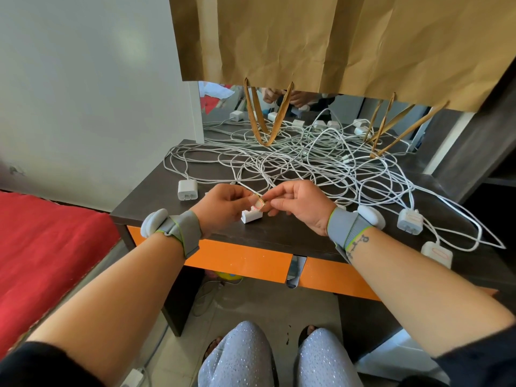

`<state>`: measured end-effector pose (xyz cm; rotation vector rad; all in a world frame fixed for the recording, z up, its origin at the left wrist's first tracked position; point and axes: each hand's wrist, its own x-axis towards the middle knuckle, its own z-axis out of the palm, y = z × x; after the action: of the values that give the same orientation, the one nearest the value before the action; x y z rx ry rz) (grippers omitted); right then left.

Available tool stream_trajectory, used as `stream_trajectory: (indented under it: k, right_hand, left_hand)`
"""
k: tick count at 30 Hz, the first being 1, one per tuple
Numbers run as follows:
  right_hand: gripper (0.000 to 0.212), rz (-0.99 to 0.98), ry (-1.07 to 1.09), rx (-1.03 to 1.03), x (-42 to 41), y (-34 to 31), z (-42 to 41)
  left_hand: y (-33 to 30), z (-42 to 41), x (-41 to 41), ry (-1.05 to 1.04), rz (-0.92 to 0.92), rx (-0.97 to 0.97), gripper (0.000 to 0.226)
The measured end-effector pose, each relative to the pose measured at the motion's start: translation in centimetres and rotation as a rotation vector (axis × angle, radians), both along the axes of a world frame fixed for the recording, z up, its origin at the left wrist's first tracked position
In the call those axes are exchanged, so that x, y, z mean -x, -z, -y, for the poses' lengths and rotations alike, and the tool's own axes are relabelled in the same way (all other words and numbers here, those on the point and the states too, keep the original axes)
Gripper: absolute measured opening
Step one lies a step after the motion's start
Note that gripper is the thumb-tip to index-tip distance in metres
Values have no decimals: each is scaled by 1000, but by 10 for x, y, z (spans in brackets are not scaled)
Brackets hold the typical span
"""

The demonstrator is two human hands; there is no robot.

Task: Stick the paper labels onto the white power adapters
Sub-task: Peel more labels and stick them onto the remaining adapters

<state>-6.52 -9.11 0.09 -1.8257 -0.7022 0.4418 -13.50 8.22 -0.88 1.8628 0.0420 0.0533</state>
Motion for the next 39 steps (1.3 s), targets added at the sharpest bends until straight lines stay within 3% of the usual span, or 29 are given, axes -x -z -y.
stream_trajectory:
  k: [3,11,20,29,39]
  right_hand:
    - [9,-71,33,-79,1,-3,-1]
    - [21,-134,71,-133,2,-5,-5]
    - [27,-140,141,-225,17,-10,-9]
    - [24,207,166,-201,39,-19,-2]
    - [12,383,226,-147,43,-17,12]
  left_hand:
    - [-1,-1,1,-7,19,-62,17]
    - [-4,-4,4,-27,50,-153,18]
    - [-1,4,19,-108,122,144,18]
    - [0,24,38,-259,226,266,29]
    - [-3,45,43,-263,271,304,18]
